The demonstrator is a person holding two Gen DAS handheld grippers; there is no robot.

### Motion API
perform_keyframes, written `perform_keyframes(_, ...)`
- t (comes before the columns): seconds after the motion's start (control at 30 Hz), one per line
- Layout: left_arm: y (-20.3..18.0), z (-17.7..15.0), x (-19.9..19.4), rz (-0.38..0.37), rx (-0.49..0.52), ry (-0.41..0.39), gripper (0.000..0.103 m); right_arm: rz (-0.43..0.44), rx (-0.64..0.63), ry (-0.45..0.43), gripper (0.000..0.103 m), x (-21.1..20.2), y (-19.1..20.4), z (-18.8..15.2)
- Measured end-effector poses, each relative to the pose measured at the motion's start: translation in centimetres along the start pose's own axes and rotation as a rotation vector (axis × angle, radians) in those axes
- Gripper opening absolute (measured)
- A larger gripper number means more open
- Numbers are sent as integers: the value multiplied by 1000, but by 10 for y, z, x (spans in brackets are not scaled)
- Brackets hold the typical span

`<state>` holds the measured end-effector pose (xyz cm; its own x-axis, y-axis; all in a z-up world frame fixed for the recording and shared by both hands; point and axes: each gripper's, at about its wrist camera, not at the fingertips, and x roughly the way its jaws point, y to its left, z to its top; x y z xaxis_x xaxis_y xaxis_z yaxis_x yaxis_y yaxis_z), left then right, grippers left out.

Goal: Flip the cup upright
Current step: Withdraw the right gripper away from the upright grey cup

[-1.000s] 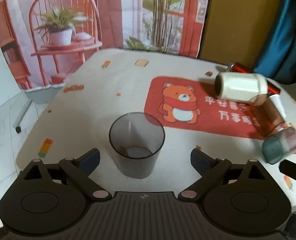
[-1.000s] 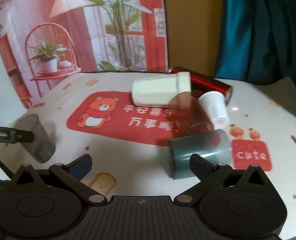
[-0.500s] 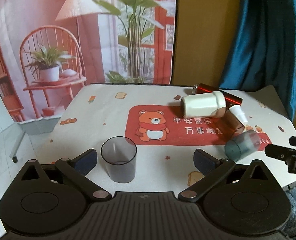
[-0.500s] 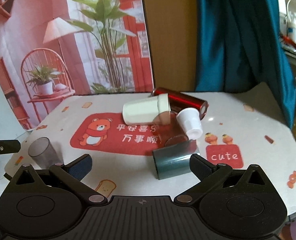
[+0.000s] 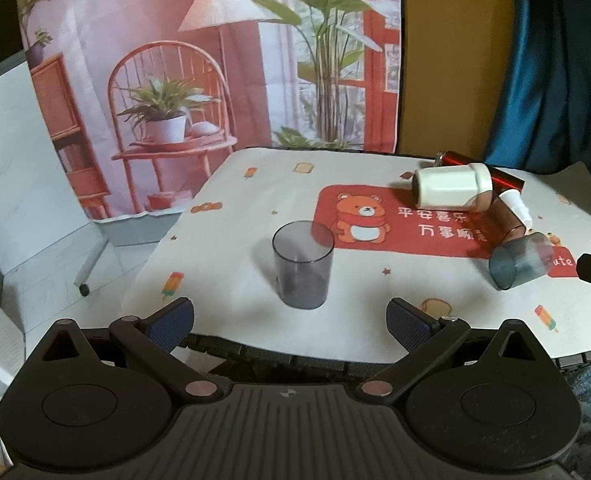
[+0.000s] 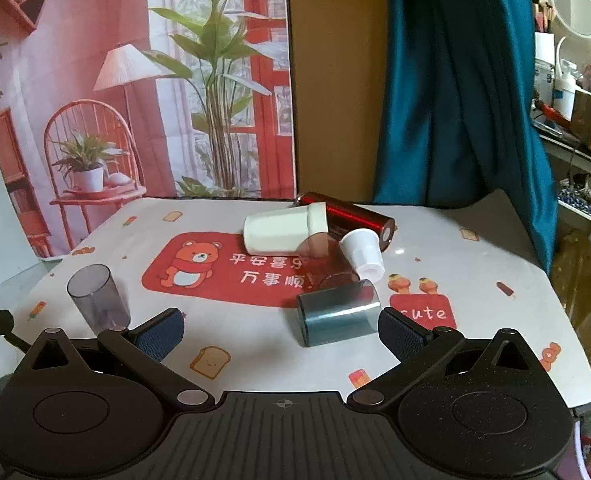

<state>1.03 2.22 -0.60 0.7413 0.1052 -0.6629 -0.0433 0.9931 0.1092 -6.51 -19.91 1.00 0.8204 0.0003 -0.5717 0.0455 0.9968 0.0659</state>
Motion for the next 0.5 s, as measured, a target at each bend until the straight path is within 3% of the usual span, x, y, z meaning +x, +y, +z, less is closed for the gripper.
perform_keyframes(0.5, -8, -8, 0, 8, -14, 2, 103, -35, 6, 51, 103, 21, -4, -13)
